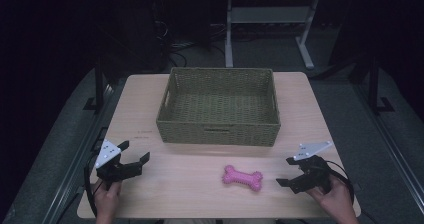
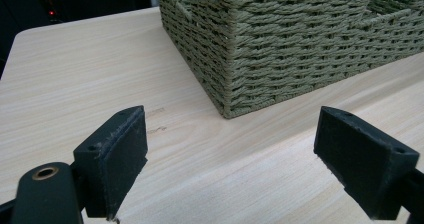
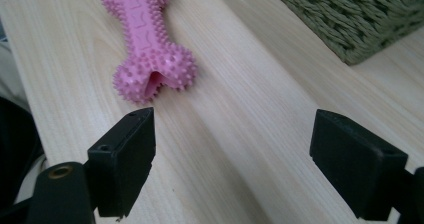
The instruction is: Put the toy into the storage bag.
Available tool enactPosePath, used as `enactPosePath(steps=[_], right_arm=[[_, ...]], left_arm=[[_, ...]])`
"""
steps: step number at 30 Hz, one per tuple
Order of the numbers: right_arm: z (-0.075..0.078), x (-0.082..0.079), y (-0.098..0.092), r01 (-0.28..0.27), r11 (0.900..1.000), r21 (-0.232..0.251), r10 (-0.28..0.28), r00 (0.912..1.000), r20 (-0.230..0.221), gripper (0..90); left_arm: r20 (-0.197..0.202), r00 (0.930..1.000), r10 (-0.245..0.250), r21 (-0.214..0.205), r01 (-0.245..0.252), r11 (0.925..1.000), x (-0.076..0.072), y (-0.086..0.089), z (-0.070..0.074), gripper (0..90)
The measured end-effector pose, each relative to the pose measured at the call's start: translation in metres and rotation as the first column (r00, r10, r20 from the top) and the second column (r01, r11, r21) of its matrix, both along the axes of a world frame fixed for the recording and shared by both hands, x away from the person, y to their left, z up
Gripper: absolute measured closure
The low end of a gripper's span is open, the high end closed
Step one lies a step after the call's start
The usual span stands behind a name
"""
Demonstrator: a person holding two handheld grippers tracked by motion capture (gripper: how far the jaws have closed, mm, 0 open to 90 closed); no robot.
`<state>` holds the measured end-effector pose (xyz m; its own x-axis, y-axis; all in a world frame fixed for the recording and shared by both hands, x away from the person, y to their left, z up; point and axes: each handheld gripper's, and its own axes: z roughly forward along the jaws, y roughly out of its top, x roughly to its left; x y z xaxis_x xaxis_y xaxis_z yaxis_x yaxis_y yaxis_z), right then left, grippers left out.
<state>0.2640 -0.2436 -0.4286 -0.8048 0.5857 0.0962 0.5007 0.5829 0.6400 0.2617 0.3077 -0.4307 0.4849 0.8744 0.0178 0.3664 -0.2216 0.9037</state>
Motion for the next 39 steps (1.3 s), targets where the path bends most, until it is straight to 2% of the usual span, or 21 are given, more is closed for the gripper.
enactPosePath(steps=[5,10,16,23,28,31,39], right_arm=[[0.006,0.003,0.009,-0.035,0.9991,-0.025,0.035,0.9993,-0.009,16.9],[0.011,0.005,0.016,-0.061,0.9979,-0.023,0.060,0.9981,-0.012,16.6],[0.017,0.010,0.034,-0.115,0.9924,-0.045,0.114,0.9932,-0.024,16.7],[0.022,0.015,0.045,-0.151,0.9862,-0.069,0.149,0.9883,-0.033,16.7],[0.026,0.018,0.056,-0.188,0.9784,-0.085,0.186,0.9819,-0.033,16.7],[0.028,0.022,0.068,-0.224,0.9690,-0.104,0.221,0.9745,-0.037,16.7],[0.028,0.026,0.089,-0.280,0.9535,-0.111,0.275,0.9595,-0.062,17.3]], left_arm=[[0.005,1.0000,0.001,-0.002,-0.001,1.0000,-0.001,0.001,0.001,13.3],[0.005,1.0000,-0.001,0.000,0.001,1.0000,-0.001,0.001,0.001,13.3],[0.005,1.0000,0.002,-0.003,-0.002,1.0000,0.000,0.001,0.001,13.3],[0.004,1.0000,0.003,-0.007,-0.003,1.0000,0.001,0.002,0.001,13.3],[0.007,1.0000,-0.002,-0.004,0.002,1.0000,0.001,0.001,0.001,13.3],[0.007,1.0000,0.000,-0.005,0.000,1.0000,0.001,0.001,0.001,13.3],[0.008,1.0000,0.005,-0.013,-0.004,0.9999,0.000,0.003,0.001,13.3]])
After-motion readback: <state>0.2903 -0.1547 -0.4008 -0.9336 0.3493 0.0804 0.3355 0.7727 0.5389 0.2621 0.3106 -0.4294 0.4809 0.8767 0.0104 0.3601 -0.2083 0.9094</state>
